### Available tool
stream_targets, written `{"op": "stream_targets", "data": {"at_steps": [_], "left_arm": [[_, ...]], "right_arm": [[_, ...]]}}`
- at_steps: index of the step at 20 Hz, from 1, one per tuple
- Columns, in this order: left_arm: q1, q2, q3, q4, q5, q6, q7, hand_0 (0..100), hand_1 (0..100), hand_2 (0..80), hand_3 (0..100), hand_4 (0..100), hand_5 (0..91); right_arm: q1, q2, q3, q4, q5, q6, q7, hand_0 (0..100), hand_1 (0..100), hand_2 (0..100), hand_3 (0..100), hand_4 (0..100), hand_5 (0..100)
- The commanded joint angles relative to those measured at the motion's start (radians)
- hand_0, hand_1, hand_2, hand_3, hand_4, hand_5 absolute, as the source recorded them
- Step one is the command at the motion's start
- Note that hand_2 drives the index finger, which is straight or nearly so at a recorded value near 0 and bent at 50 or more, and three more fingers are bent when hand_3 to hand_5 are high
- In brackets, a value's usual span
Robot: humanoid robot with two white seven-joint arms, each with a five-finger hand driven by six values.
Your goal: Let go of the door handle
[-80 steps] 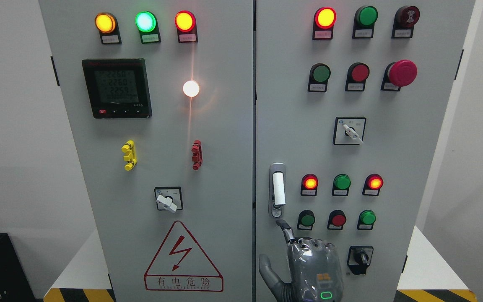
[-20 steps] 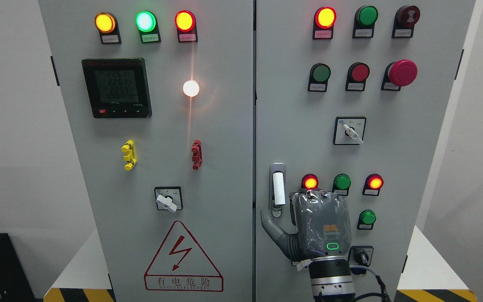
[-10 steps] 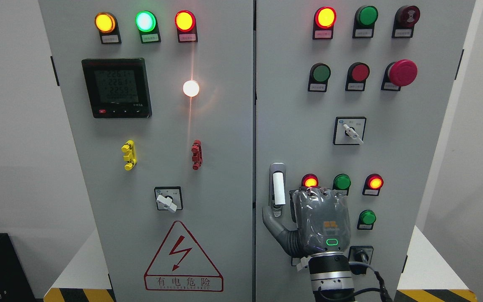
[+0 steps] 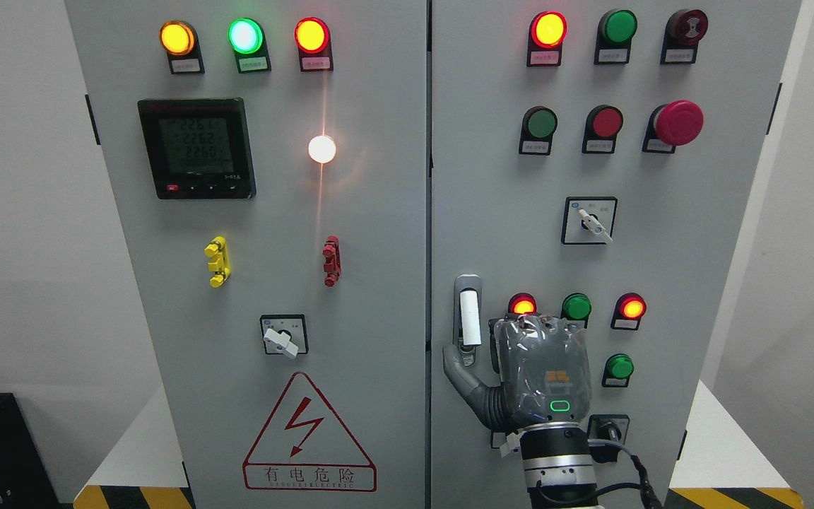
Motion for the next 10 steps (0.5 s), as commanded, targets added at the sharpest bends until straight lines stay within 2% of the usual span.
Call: {"op": "stream_targets", "data": {"at_steps": [1,10], "left_arm": [[0.000,0.000,0.000,0.000,0.000,-0.001,-0.001,12,56,0.0,0,0,0.0],[0.000,0.000,0.000,0.000,0.000,-0.001,-0.001,12,56,0.0,0,0,0.0]], "right_arm": [[-0.001,0.003,-0.005,0.002,-0.004,0.001,-0.001,29,30,98,100,94,100],[-0.009,0.015,-0.005,0.005,-0.003,0.001,0.001,31,28,98,100,94,100]]}}
